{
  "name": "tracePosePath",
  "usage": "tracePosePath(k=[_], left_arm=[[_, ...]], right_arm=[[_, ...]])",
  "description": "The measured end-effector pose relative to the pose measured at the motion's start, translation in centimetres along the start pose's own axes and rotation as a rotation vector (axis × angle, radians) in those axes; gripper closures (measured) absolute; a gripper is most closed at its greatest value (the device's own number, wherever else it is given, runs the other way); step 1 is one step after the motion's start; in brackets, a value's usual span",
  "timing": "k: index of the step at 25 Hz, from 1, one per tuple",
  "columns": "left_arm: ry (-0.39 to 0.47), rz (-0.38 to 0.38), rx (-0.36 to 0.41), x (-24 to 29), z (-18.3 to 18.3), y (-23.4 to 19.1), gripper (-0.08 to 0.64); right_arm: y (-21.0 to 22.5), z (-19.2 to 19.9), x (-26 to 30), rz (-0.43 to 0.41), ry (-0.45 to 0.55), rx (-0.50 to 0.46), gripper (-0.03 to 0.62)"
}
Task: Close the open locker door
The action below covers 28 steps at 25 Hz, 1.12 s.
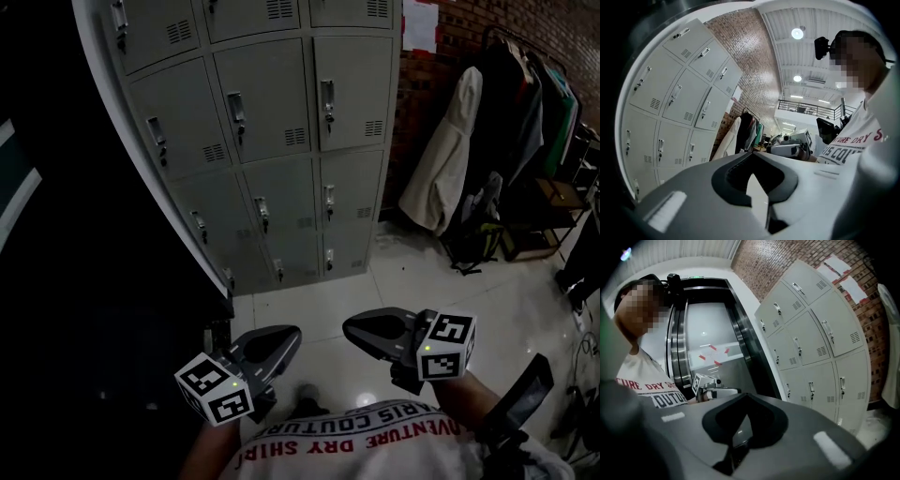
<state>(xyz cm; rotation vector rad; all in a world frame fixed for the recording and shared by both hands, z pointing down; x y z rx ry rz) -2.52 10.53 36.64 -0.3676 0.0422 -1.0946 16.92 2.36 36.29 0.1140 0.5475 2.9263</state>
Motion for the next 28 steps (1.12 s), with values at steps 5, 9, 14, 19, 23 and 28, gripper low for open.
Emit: tracePosePath(k=[5, 9, 14, 19, 23, 28], left_arm=[[0.014, -0.006, 0.039, -2.5, 0.1, 3.2, 0.555], [0.012, 0.001, 0.047, -3.9, 0.2, 4.3, 0.554], [0.014, 0.005, 0.048, -4.8, 0.3, 5.0, 0.554], [0.020, 0.011, 0.052, -5.0, 0.2, 5.2, 0.554], [0.019, 0.012, 0.060, -5.3, 0.1, 5.4, 0.554], [0.016, 0.012, 0.064, -5.5, -0.1, 5.9, 0.554]], right_arm=[[-3.7, 1.2, -0.4, -0.018, -0.004, -0.023, 0.598], [-5.3, 1.4, -0.2, -0.018, 0.004, -0.029, 0.597], [-6.4, 1.4, 0.1, -0.016, 0.003, -0.036, 0.597], [-6.8, 1.3, 0.4, -0.016, -0.007, -0.043, 0.597], [-7.1, 1.3, 0.5, -0.019, -0.006, -0.046, 0.597], [-7.5, 1.5, 0.5, -0.024, -0.014, -0.044, 0.597]])
Point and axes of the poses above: the fingertips, and each gripper's own axes: x forward along the fingers, y to its right, z out of its underside, the point moved 8 cm from there along -x, backward along the fingers, and after that the axes turned 9 degrees about -z, right-handed, at the moved point
